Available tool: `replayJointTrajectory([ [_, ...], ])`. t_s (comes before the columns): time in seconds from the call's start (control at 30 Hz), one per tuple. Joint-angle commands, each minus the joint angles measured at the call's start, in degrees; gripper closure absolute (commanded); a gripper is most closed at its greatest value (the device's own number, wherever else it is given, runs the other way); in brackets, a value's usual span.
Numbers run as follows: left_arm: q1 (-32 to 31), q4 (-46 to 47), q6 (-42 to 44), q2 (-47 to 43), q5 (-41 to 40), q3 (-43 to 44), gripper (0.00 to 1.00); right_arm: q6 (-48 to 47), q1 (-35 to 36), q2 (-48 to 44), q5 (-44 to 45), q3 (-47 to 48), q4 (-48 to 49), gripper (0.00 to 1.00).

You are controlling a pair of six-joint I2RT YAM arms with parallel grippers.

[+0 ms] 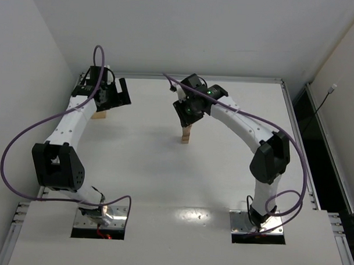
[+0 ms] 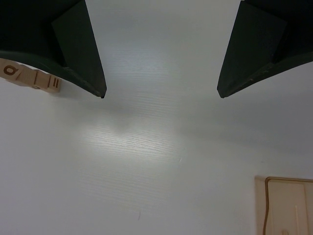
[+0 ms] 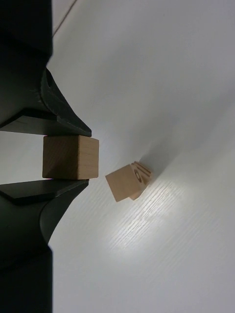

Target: Build the wood block tower

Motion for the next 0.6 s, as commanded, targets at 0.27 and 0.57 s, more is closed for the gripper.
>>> replayJointTrajectory([
  [0.27,-0.44,1.43,-0.38,0.29,-0.88,0.03,0.04,7.73,-2.73,3.35,2.85,3.60,-0.46,1.00],
  [0.57,-0.44,1.43,-0.38,0.81,-0.88,0.03,0.04,7.20,-2.73,6.07,2.85,4.83,0.07,1.00],
])
